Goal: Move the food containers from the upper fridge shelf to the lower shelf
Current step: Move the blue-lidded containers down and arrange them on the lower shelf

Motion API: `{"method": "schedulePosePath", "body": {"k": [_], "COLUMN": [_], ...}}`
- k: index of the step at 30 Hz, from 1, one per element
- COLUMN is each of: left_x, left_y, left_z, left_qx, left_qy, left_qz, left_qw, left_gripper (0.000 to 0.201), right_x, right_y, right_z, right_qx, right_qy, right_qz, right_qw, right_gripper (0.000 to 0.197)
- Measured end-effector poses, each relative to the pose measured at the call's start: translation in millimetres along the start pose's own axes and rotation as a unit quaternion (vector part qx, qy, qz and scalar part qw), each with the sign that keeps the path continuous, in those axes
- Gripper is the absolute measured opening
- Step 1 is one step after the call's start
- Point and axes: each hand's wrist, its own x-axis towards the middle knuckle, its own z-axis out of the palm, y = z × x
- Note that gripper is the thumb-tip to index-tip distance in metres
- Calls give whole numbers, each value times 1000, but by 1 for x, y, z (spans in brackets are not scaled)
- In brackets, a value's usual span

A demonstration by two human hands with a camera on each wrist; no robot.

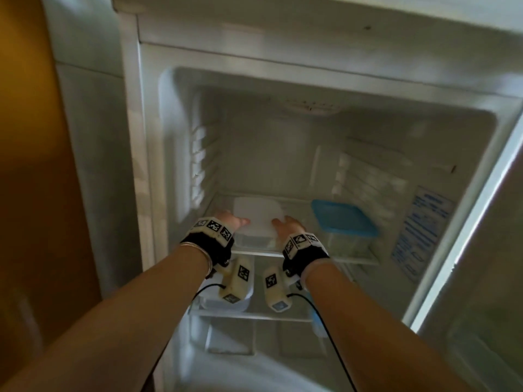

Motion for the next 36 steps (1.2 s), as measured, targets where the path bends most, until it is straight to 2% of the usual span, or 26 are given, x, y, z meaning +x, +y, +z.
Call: {"method": "schedulePosePath", "body": {"k": [2, 4, 6, 13, 21, 25, 28, 32, 36], "left_x": [-11, -22, -30, -60, -112, -135, -149, -169, -176], "left_y": [2, 7, 10, -1, -32, -51, -63, -73, -91], "left_z": [2, 1, -3, -13, -10, -13, -12, -7, -2], "left_qx": [-27, -47, -29, -71, -91, -52, -64, -50, -6], "left_qy": [-15, -20, -24, -67, -90, -74, -98, -87, -87], "left_qz": [14, 30, 39, 48, 62, 78, 94, 110, 95], "left_qw": [999, 998, 999, 994, 990, 993, 989, 989, 992], "left_gripper": [78, 62, 55, 50, 50, 55, 60, 54, 50], "right_x": [-10, -20, -30, -68, -129, -157, -176, -195, -204], "right_y": [-1, -5, -10, -6, 17, 29, 41, 55, 70], "right_z": [0, -1, -2, 6, 14, 19, 26, 27, 33], "right_qx": [16, 21, 21, 35, 63, 69, 135, 136, 146], "right_qy": [10, 23, 39, 65, 74, 72, 78, 89, 69], "right_qz": [7, 10, 12, 17, -18, -11, -10, -1, 24], "right_qw": [1000, 999, 999, 997, 995, 995, 988, 987, 987], "right_gripper": [50, 46, 45, 51, 51, 51, 51, 55, 54]}}
